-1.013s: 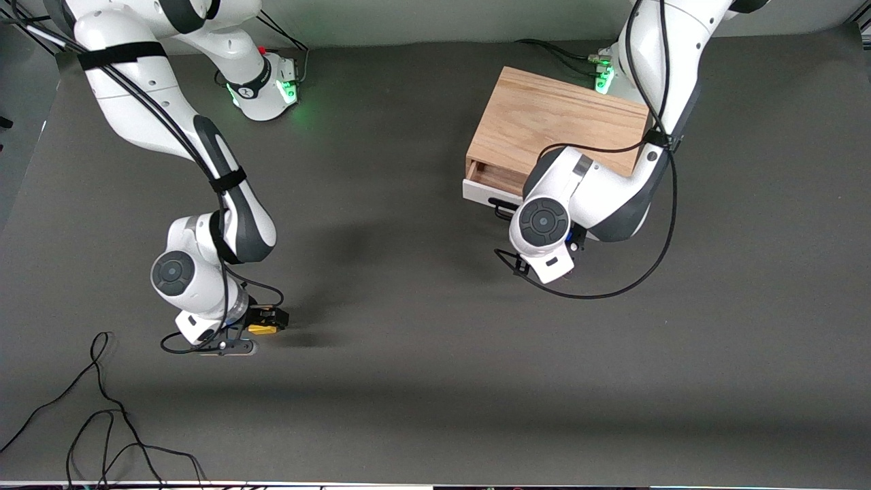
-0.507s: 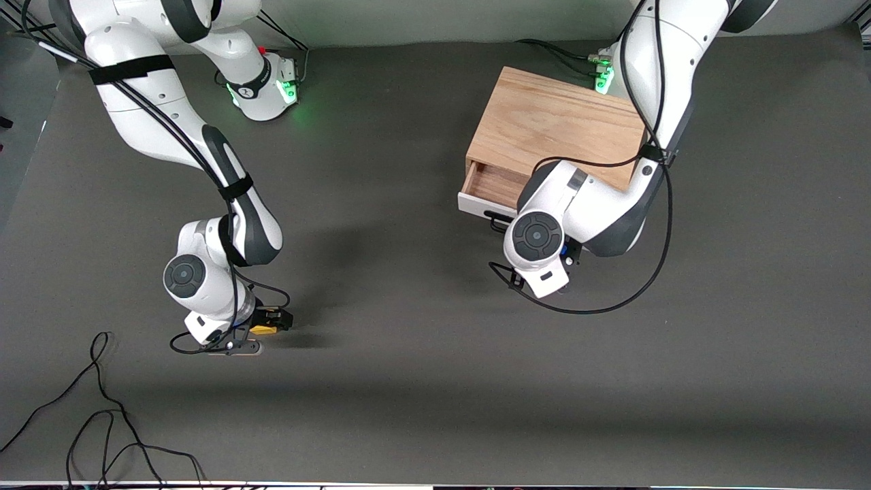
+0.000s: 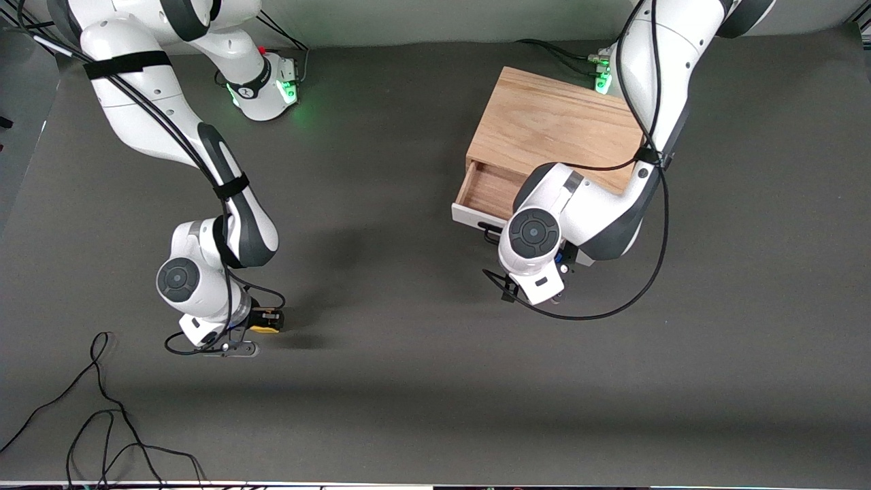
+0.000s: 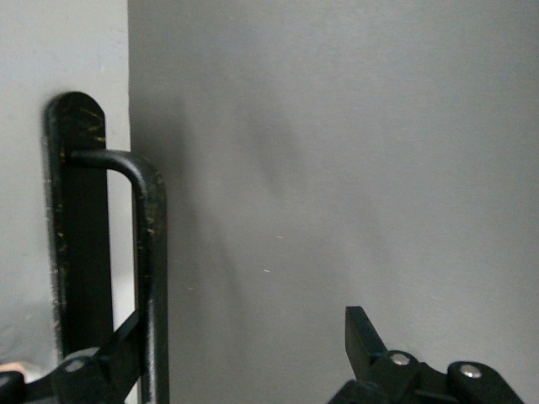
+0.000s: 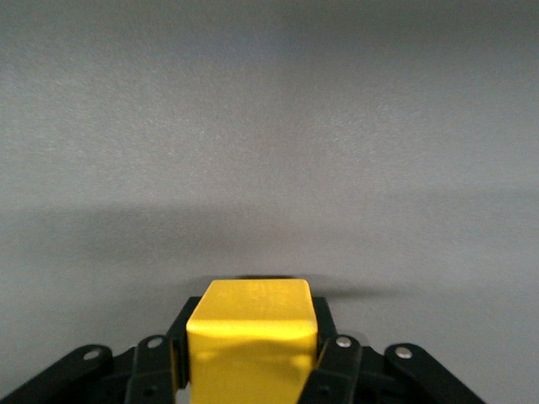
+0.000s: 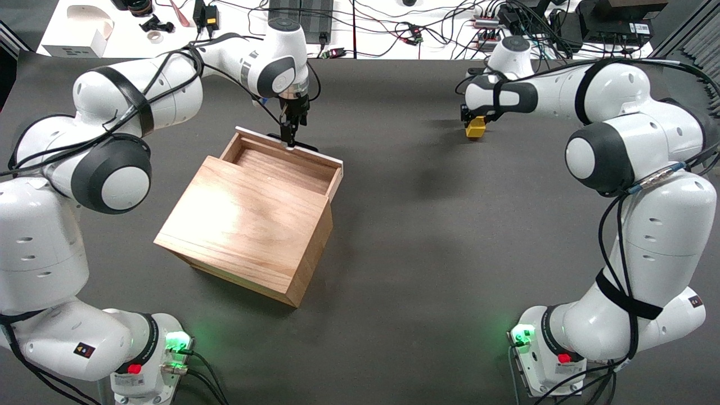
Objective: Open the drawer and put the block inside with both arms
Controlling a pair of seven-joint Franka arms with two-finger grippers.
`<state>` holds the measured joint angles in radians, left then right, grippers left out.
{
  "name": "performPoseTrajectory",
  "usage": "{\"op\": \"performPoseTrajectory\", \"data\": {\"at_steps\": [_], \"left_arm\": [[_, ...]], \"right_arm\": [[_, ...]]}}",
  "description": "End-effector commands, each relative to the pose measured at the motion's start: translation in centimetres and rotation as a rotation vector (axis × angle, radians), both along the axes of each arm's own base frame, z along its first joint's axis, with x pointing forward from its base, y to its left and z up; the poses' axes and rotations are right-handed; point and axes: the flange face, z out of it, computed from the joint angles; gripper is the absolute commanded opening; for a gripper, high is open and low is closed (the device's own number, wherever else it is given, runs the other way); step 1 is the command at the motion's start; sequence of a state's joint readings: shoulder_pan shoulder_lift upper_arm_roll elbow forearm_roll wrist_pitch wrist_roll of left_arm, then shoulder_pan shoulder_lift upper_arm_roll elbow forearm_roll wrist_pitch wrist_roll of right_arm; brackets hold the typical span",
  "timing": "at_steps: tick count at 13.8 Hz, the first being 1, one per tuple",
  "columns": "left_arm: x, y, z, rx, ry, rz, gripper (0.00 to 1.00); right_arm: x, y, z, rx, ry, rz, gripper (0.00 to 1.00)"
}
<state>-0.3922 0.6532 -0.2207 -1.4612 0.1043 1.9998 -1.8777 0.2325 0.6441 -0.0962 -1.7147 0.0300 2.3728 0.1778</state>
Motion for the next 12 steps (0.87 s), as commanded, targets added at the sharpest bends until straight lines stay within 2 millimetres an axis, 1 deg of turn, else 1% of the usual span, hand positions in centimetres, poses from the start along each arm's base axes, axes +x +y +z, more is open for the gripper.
{"op": "performPoseTrajectory", "data": {"at_steps": [1, 3, 4, 5, 6, 7, 8, 9, 10, 11, 12], "left_arm": [[2.0, -1.3, 1.0, -0.033, -0.079, 0.002, 1.0], [2.3, -1.3, 1.5, -0.039, -0.089, 0.005, 1.0], [2.3, -1.2, 1.7, -0.032, -0.087, 0.004, 1.0], [2.4, -1.0, 2.3, -0.019, -0.096, -0.004, 1.0], [2.8, -0.6, 4.5, -0.005, -0.128, -0.02, 1.0], [3.1, 0.0, 6.5, 0.012, -0.132, -0.035, 1.0], [3.5, 0.5, 8.9, 0.016, -0.126, -0.06, 1.0], [3.9, 1.8, 12.1, 0.02, -0.114, -0.093, 1.0], [4.5, 3.4, 14.4, 0.023, -0.094, -0.114, 1.0], [4.8, 5.3, 16.6, 0.009, -0.075, -0.141, 1.0], [4.9, 7.5, 18.8, -0.018, -0.058, -0.173, 1.0]], "right_arm": [[1.8, 0.9, 6.6, 0.01, 0.039, -0.044, 0.05], [3.0, 2.1, 11.7, 0.007, 0.078, -0.074, 0.05], [3.4, 2.7, 14.4, 0.007, 0.095, -0.095, 0.05], [3.5, 3.2, 16.7, 0.006, 0.107, -0.109, 0.05], [3.5, 3.8, 19.0, 0.032, 0.122, -0.116, 0.05], [3.4, 4.8, 20.9, 0.078, 0.136, -0.129, 0.05], [3.1, 5.6, 23.3, 0.114, 0.15, -0.14, 0.05], [2.7, 6.7, 25.8, 0.136, 0.158, -0.145, 0.05], [2.1, 8.1, 27.7, 0.15, 0.162, -0.162, 0.05], [1.7, 9.6, 28.7, 0.165, 0.162, -0.185, 0.05], [1.2, 11.1, 29.0, 0.179, 0.171, -0.222, 0.05]]}}
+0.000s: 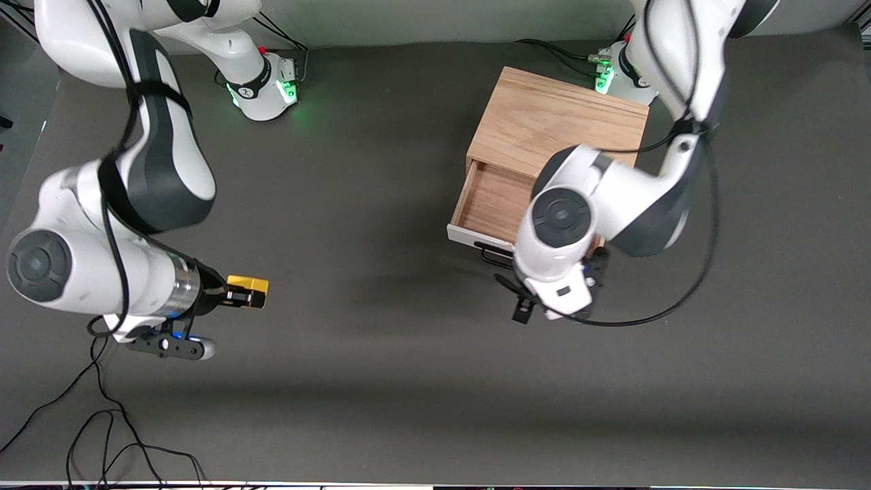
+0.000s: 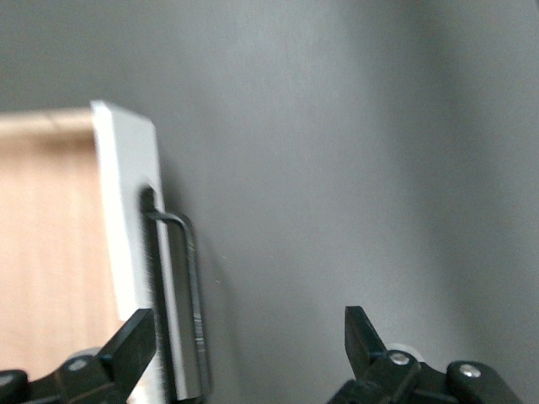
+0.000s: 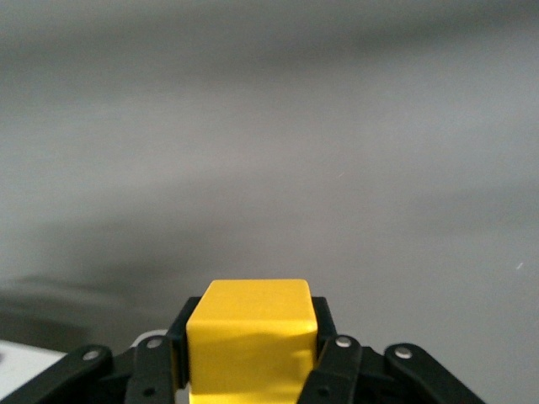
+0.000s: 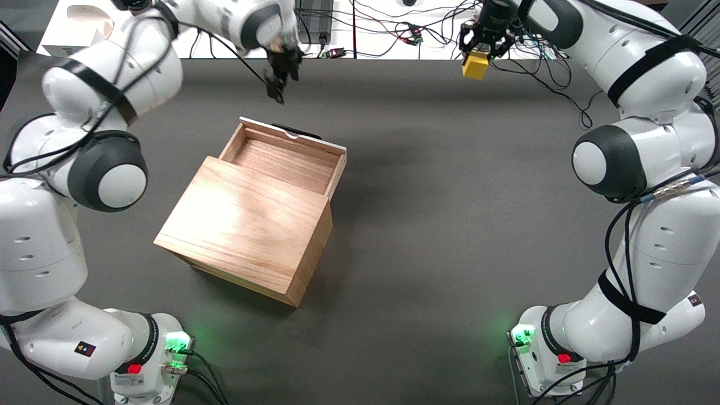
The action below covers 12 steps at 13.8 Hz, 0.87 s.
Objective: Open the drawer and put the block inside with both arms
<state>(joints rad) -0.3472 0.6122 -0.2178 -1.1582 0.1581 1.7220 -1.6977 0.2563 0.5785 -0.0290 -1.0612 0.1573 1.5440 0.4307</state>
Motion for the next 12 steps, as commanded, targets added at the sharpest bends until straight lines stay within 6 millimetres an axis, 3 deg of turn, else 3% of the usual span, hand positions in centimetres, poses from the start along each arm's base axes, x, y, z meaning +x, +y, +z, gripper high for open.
{"op": "performPoseTrajectory", "data": {"at_steps": [1, 3, 6, 8, 9, 11, 12], "left_arm": [[0.5, 6.4, 6.2, -0.059, 0.049, -0.093, 1.0], [0.3, 13.7, 10.8, -0.093, 0.082, -0.185, 1.0], [-1.2, 22.6, 14.5, -0.108, 0.154, -0.474, 1.0], [-2.3, 27.8, 15.6, -0.129, 0.192, -0.598, 1.0], [-3.2, 29.5, 15.7, -0.134, 0.201, -0.665, 1.0], [-4.6, 32.5, 15.3, -0.148, 0.22, -0.761, 1.0], [-5.2, 33.1, 15.4, -0.149, 0.234, -0.846, 1.0]], "right_arm": [[-1.1, 4.9, 2.2, 0.055, 0.02, -0.105, 0.05], [-3.4, 11.4, 5.5, 0.134, 0.016, -0.212, 0.05], [-7.8, 21.1, 6.6, 0.167, -0.012, -0.235, 0.05], [-10.6, 26.7, 5.9, 0.161, -0.052, -0.218, 0.05], [-12.2, 29.8, 4.8, 0.146, -0.086, -0.195, 0.05], [-14.2, 34.5, 1.1, 0.124, -0.108, -0.176, 0.05], [-15.2, 36.5, -0.6, 0.112, -0.126, -0.159, 0.05]]}}
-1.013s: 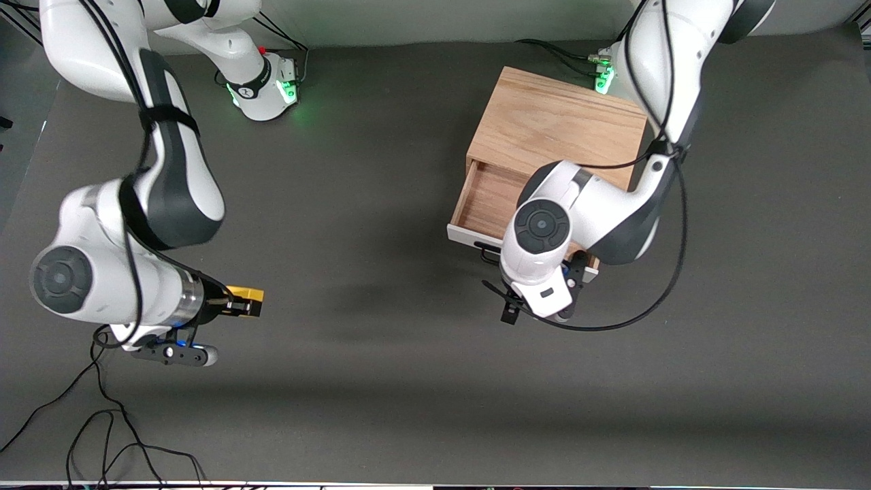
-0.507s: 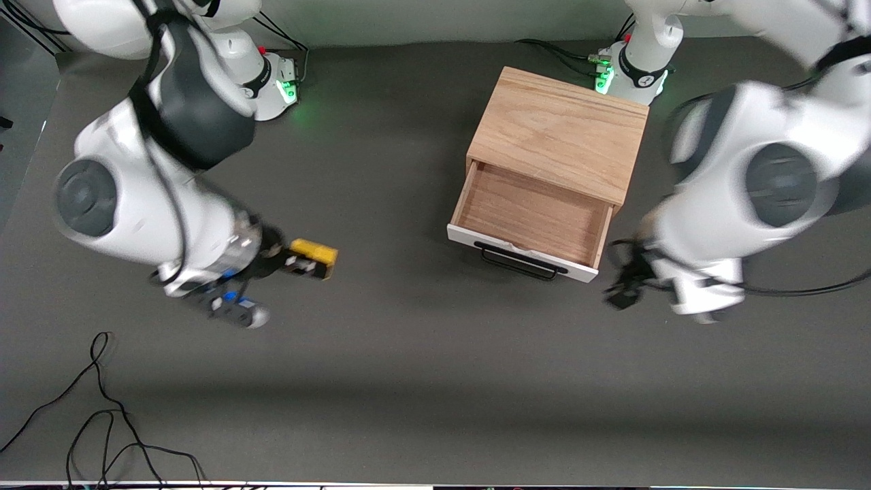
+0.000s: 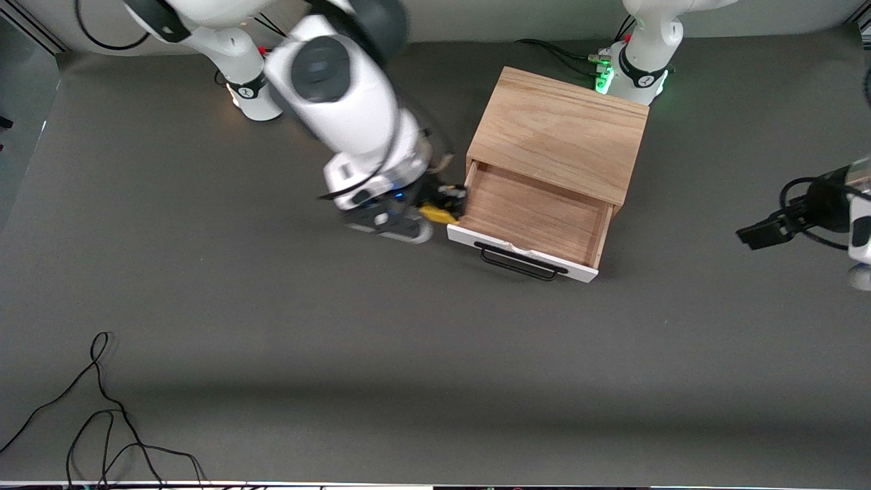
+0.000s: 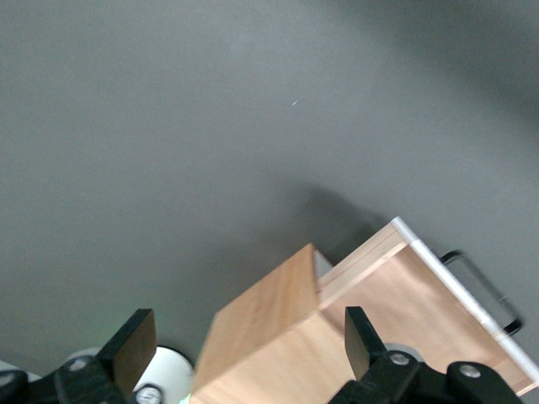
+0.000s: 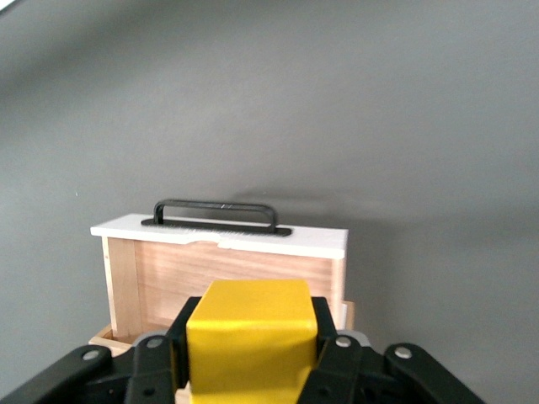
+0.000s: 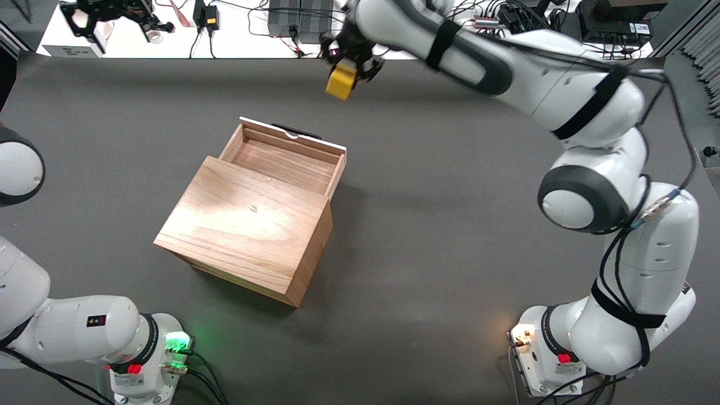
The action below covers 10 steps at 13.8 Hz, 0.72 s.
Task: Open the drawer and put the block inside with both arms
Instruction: 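Carry the cube with the right gripper over the open drawer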
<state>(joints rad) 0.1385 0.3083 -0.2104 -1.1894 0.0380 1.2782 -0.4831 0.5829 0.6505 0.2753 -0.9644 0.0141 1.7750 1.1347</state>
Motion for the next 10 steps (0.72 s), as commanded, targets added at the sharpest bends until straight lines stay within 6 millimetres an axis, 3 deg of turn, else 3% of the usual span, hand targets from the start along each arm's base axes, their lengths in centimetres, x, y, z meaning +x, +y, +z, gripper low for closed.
{"op": "performPoseTrajectory", "data": {"at_steps": [1, 3, 6, 10], "left_arm": [[-3.3, 2.6, 0.0, -0.032, 0.034, -0.204, 1.0], [-4.8, 4.2, 0.0, -0.045, 0.013, -0.294, 1.0], [-6.0, 3.7, 0.2, -0.018, -0.042, -0.354, 1.0], [-7.9, 2.2, -1.2, 0.016, -0.117, -0.384, 1.0]], "right_arm": [[-1.5, 4.8, -5.1, -0.046, -0.049, 0.012, 0.05], [-3.5, 8.0, -8.8, -0.077, -0.073, 0.012, 0.05], [-6.0, 11.5, -14.0, -0.116, -0.109, -0.002, 0.06], [-7.6, 13.0, -17.8, -0.144, -0.098, -0.002, 0.1]]}}
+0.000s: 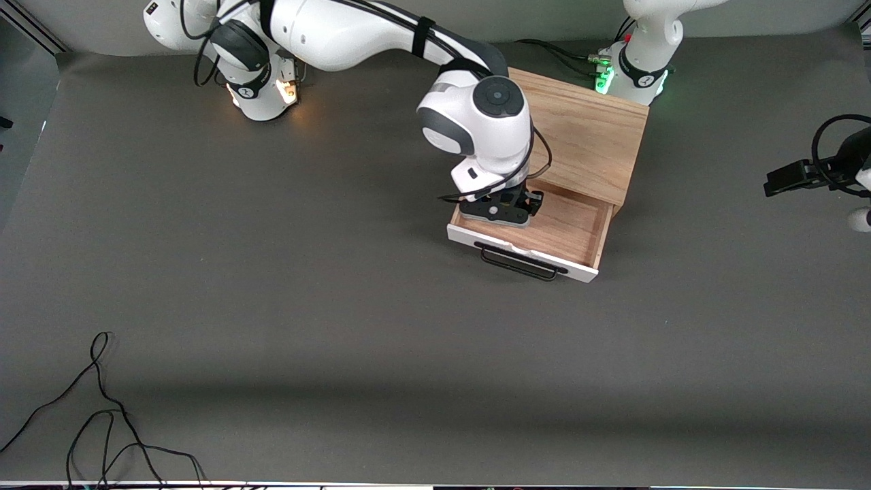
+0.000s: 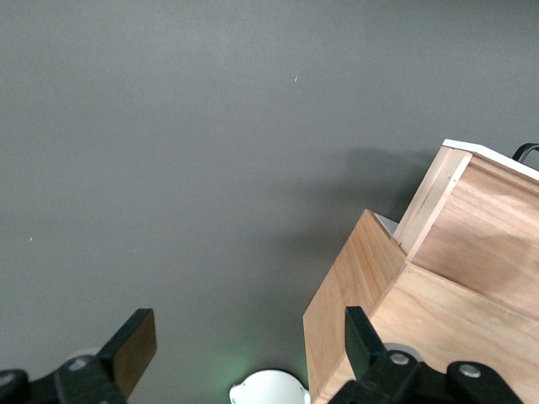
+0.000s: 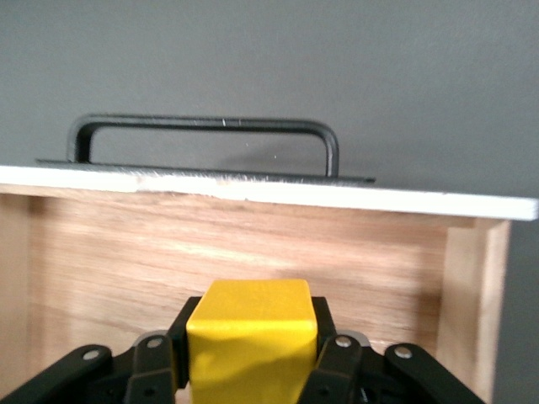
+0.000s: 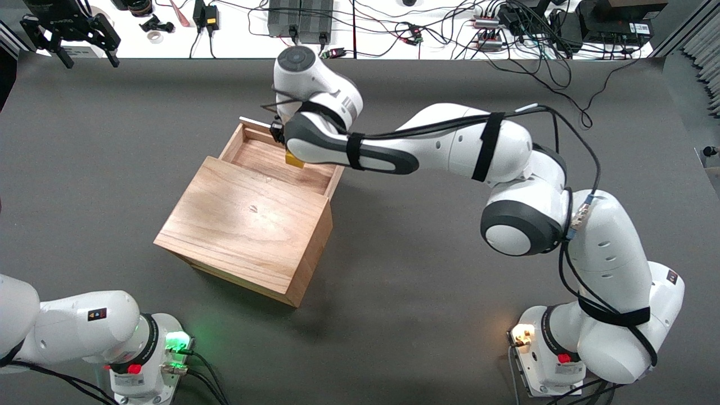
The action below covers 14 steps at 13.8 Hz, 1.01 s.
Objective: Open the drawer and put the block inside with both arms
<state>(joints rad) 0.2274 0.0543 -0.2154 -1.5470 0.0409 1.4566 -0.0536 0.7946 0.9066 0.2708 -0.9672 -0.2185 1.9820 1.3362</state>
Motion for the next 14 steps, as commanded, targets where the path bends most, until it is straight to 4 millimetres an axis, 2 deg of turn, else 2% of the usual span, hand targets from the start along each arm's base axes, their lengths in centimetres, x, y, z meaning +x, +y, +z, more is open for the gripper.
{"op": "performPoseTrajectory", "data": {"at_steps": [1, 3, 5, 8, 9, 10, 11, 12, 14], "left_arm": [[-3.0, -1.2, -1.6, 0.03, -0.088, -0.028, 1.0], [-2.9, -1.4, -1.5, 0.022, -0.087, -0.03, 1.0], [-2.7, -1.8, -1.5, 0.017, -0.09, -0.039, 1.0], [-1.8, -1.6, -0.7, 0.011, -0.104, -0.049, 1.0], [-1.6, -1.6, -0.8, 0.009, -0.104, -0.049, 1.0], [-1.5, -1.6, -0.7, 0.009, -0.106, -0.049, 1.0], [-1.4, -1.7, -0.7, 0.007, -0.108, -0.052, 1.0], [-1.3, -3.0, -0.7, 0.003, -0.108, -0.077, 1.0], [-0.8, -2.5, -0.4, -0.003, -0.115, -0.07, 1.0]], "right_arm": [[-0.3, 0.8, -0.6, 0.002, -0.024, -0.043, 0.1], [-0.5, 1.1, -0.9, 0.012, -0.02, -0.065, 0.13], [-1.4, 1.4, -2.1, -0.003, -0.011, -0.06, 0.21], [-2.1, 1.9, -2.7, 0.003, -0.012, -0.082, 0.35], [-2.1, 1.9, -2.7, 0.003, -0.012, -0.085, 0.35], [-2.1, 1.9, -2.7, 0.003, -0.011, -0.086, 0.45], [-2.2, 2.0, -2.7, 0.003, -0.011, -0.085, 0.75], [-2.3, 2.0, -2.8, -0.002, -0.017, -0.079, 0.99], [-2.7, 2.2, -3.1, -0.028, -0.058, -0.052, 1.0]]}}
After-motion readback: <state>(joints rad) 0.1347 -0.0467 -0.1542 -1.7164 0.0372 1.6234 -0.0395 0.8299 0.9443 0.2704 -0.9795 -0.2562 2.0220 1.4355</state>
